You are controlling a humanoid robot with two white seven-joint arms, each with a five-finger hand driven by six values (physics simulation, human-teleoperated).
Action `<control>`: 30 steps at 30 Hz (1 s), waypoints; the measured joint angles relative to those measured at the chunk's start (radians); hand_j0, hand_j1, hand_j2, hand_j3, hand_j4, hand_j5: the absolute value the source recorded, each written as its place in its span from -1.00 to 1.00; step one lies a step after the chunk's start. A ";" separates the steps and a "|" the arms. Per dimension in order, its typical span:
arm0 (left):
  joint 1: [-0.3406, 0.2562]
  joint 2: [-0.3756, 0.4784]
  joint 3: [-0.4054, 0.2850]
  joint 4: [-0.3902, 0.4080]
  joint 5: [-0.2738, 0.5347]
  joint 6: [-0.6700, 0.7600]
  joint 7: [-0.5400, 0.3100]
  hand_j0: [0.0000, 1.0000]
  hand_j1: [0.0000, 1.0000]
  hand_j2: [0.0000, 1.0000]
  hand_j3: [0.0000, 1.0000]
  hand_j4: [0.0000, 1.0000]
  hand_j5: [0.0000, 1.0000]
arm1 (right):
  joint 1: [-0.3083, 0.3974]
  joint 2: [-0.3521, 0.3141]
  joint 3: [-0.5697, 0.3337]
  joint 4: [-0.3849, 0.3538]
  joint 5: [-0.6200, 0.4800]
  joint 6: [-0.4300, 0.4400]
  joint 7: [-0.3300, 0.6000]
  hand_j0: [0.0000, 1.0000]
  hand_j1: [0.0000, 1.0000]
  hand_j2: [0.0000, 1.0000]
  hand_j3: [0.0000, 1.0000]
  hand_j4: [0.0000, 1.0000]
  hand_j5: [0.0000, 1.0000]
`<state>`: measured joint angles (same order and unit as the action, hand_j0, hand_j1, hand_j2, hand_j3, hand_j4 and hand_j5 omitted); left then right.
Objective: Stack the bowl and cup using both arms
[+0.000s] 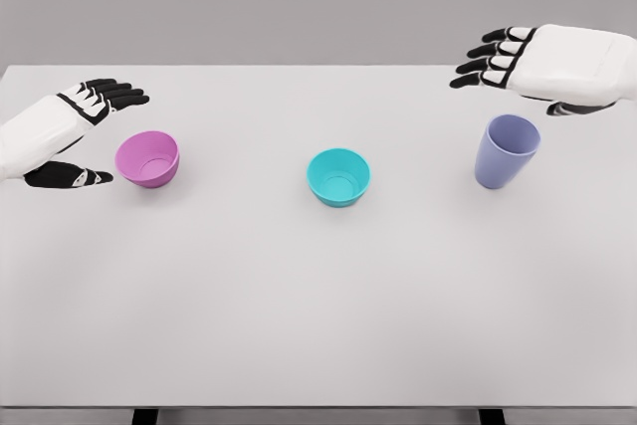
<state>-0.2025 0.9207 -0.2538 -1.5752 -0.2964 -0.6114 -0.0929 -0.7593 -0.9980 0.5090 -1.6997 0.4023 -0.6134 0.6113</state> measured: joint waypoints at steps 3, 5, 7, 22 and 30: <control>-0.003 0.002 0.004 0.000 -0.002 0.000 -0.013 1.00 1.00 1.00 1.00 1.00 1.00 | 0.002 -0.006 0.000 0.000 -0.028 0.000 0.000 1.00 1.00 1.00 1.00 1.00 1.00; -0.011 0.004 0.023 -0.001 0.004 0.000 -0.084 1.00 1.00 1.00 1.00 1.00 1.00 | 0.012 -0.002 -0.007 -0.001 -0.042 0.000 0.000 1.00 1.00 1.00 1.00 1.00 1.00; -0.018 0.008 0.075 -0.016 0.026 0.000 -0.235 1.00 1.00 1.00 1.00 1.00 1.00 | 0.012 -0.001 -0.013 0.001 -0.050 0.000 0.000 1.00 1.00 1.00 1.00 1.00 1.00; -0.423 0.021 -0.148 -0.181 0.024 0.416 -0.516 1.00 1.00 1.00 1.00 1.00 1.00 | 0.012 0.004 -0.054 0.045 -0.058 0.000 0.000 1.00 1.00 1.00 1.00 1.00 1.00; -0.690 0.092 -0.566 -0.186 0.085 0.440 -0.518 1.00 1.00 1.00 1.00 1.00 1.00 | 0.014 0.030 -0.055 0.044 -0.057 0.000 0.000 1.00 1.00 1.00 1.00 1.00 1.00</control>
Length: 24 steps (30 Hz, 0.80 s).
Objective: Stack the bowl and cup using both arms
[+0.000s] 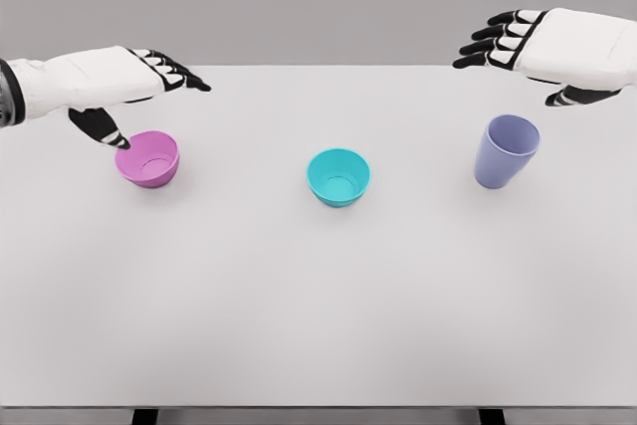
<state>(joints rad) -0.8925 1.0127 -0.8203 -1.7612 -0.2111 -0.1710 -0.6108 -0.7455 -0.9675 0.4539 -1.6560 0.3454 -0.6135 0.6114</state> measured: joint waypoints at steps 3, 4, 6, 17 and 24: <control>-0.063 0.024 -0.112 0.003 0.069 0.003 0.000 1.00 1.00 1.00 1.00 1.00 1.00 | 0.000 0.002 -0.002 0.000 0.000 0.000 0.000 1.00 1.00 1.00 1.00 1.00 1.00; -0.066 0.029 -0.136 0.005 0.089 0.006 0.000 1.00 1.00 1.00 1.00 1.00 1.00 | 0.000 0.003 -0.003 -0.001 0.000 0.000 0.000 1.00 1.00 1.00 1.00 1.00 1.00; -0.069 0.040 -0.165 0.008 0.119 0.012 0.000 1.00 1.00 1.00 1.00 1.00 1.00 | -0.002 0.003 -0.004 -0.001 0.000 0.000 0.000 1.00 1.00 1.00 1.00 1.00 1.00; -0.069 0.049 -0.213 0.021 0.175 0.193 0.000 1.00 1.00 1.00 1.00 1.00 1.00 | 0.000 -0.001 -0.007 -0.002 0.000 0.000 0.000 1.00 1.00 1.00 1.00 1.00 1.00; -0.069 0.035 -0.235 0.034 0.172 0.246 0.000 1.00 1.00 1.00 1.00 1.00 1.00 | 0.003 -0.001 -0.007 -0.002 0.001 0.000 0.000 1.00 1.00 1.00 1.00 1.00 1.00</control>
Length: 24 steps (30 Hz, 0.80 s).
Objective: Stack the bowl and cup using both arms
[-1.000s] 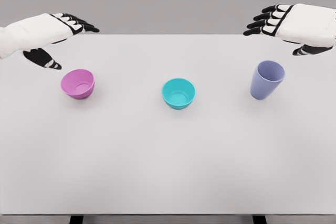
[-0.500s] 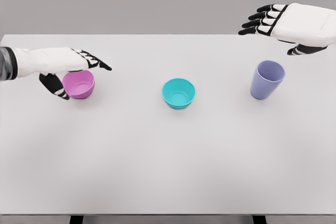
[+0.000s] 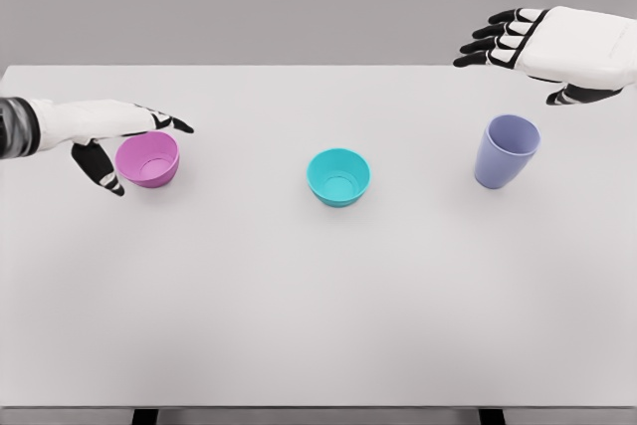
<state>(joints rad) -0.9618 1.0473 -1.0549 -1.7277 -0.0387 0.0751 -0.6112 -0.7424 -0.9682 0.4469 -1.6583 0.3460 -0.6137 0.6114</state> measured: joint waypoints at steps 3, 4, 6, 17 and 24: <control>0.000 -0.019 -0.004 0.014 -0.022 -0.005 0.000 1.00 1.00 1.00 1.00 1.00 1.00 | -0.002 0.002 0.000 0.000 0.000 0.000 0.000 1.00 1.00 1.00 1.00 1.00 1.00; 0.002 -0.022 -0.006 0.016 -0.030 -0.011 0.000 1.00 1.00 1.00 1.00 1.00 1.00 | -0.002 0.001 0.000 0.000 0.000 0.000 0.000 1.00 1.00 1.00 1.00 1.00 1.00; 0.002 -0.026 -0.010 0.019 -0.047 -0.029 0.000 1.00 1.00 1.00 1.00 1.00 1.00 | -0.002 0.000 0.000 0.000 0.000 0.000 0.000 1.00 1.00 1.00 1.00 1.00 1.00; 0.005 -0.041 -0.022 0.064 -0.134 -0.092 0.000 1.00 1.00 1.00 1.00 1.00 1.00 | -0.003 0.002 0.000 0.000 0.000 0.000 0.000 1.00 1.00 1.00 1.00 1.00 1.00; 0.003 -0.076 -0.023 0.117 -0.159 -0.117 0.000 1.00 1.00 1.00 1.00 1.00 1.00 | -0.005 0.004 0.000 0.000 0.000 0.000 0.000 1.00 1.00 1.00 1.00 1.00 1.00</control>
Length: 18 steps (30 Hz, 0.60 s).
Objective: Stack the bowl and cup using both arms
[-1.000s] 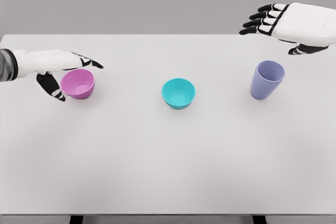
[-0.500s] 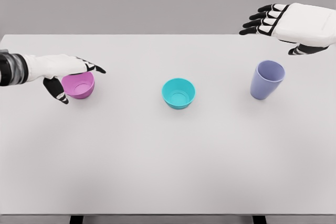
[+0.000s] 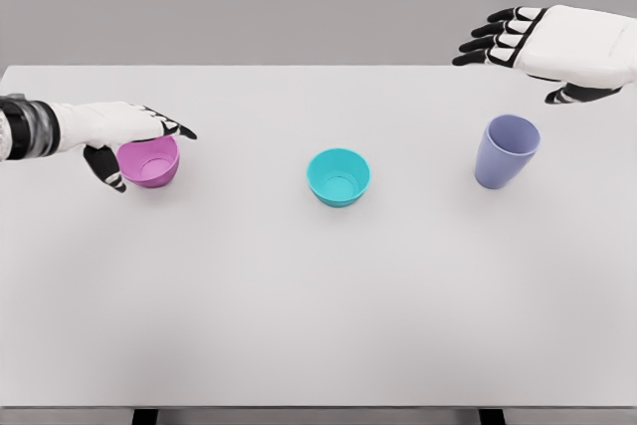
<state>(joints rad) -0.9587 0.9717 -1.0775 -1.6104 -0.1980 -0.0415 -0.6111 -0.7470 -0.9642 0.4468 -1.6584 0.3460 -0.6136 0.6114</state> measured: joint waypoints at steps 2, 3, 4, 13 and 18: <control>0.000 -0.007 0.000 0.009 -0.004 -0.001 0.000 1.00 1.00 1.00 1.00 1.00 1.00 | 0.000 0.004 0.000 0.000 0.000 0.000 0.000 1.00 1.00 1.00 1.00 1.00 1.00; 0.002 -0.010 0.000 0.014 -0.005 -0.002 0.000 1.00 1.00 1.00 1.00 1.00 1.00 | -0.002 0.005 0.000 0.000 0.000 0.000 0.000 1.00 1.00 1.00 1.00 1.00 1.00; 0.002 -0.014 0.000 0.020 -0.006 -0.002 0.000 1.00 1.00 1.00 1.00 1.00 1.00 | -0.003 0.006 0.000 0.000 0.000 0.000 0.000 1.00 1.00 1.00 1.00 1.00 1.00; 0.008 -0.053 -0.009 0.080 -0.028 -0.004 0.000 1.00 1.00 1.00 1.00 1.00 1.00 | -0.005 0.002 -0.001 -0.001 0.000 0.000 0.000 1.00 1.00 1.00 1.00 1.00 1.00; 0.009 -0.059 -0.011 0.091 -0.031 -0.004 0.000 1.00 1.00 1.00 1.00 1.00 1.00 | 0.000 -0.001 -0.002 -0.001 0.000 0.000 0.000 1.00 1.00 1.00 1.00 1.00 1.00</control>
<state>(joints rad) -0.9495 0.9132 -1.0889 -1.5193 -0.2287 -0.0458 -0.6111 -0.7470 -0.9654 0.4453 -1.6589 0.3458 -0.6137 0.6114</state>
